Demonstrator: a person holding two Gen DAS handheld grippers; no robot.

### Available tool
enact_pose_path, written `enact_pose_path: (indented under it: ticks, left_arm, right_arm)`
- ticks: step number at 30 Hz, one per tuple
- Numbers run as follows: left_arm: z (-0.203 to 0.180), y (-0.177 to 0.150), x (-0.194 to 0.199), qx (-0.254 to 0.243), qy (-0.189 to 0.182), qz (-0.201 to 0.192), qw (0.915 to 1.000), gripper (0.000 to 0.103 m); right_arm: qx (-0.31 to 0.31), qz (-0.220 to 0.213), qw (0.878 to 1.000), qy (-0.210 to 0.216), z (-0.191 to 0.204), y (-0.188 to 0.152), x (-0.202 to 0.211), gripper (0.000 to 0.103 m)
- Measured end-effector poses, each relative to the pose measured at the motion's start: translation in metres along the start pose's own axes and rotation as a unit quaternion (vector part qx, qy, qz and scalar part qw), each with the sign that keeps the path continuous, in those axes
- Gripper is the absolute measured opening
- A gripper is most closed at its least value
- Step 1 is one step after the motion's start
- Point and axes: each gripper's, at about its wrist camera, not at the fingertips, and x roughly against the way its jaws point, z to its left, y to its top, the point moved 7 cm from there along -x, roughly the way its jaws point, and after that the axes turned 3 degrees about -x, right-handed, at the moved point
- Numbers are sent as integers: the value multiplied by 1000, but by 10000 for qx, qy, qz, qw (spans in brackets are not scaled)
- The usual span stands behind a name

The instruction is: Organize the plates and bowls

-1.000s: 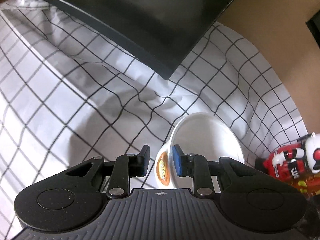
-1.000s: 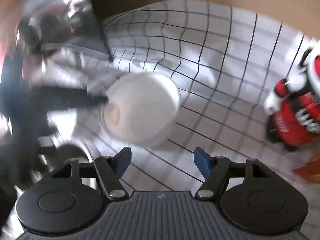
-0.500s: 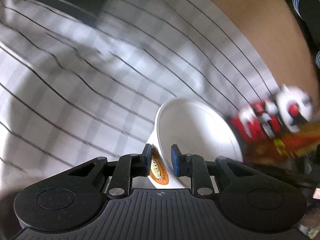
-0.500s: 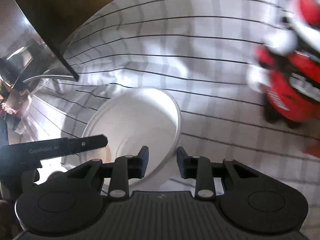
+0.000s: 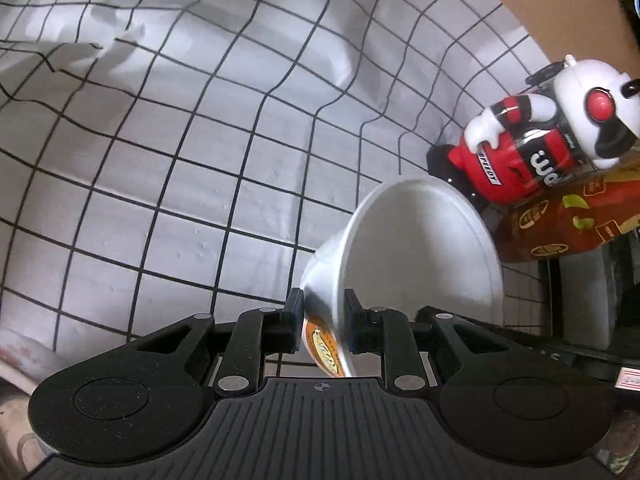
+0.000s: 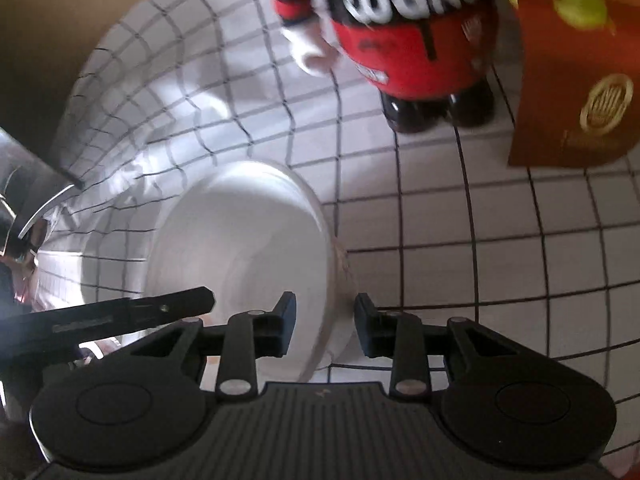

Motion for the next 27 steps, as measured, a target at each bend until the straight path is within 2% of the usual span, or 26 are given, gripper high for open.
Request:
enact_pose_path:
  ticks: [3,7,14,17,21,25,27]
  left_arm:
    - [-4,5,2,-47,105,-75,9999,23]
    - [-21,14,22,-311,-95,-446,9985,25]
    - [-56,33,87,-693,-437,-1061,9910,29]
    - [-70,31,118,-856,-484,-1074,9893,29]
    - [-76,9,150,-1007,-579,-1030,9879,29]
    - [-67,-15,164,-843,-768,-746,9907,27]
    - [-67,-33,169,-995,-761,-612,9902,27]
  right_arm:
    - [-177,33,9998,116,-2,1,-7,33]
    - [32,-140,9998,131,6,0,8,33]
    - [409,-942,9946,160,35,7,64,33]
    - [433,-1169,9920,197,47,3,95,33]
    - [677,-1388,9878,194,67,-12,133,33]
    - [896,-1551,9838,87,81,-36,162,33]
    - [927,-1511,9841,108,83,-50,168,33]
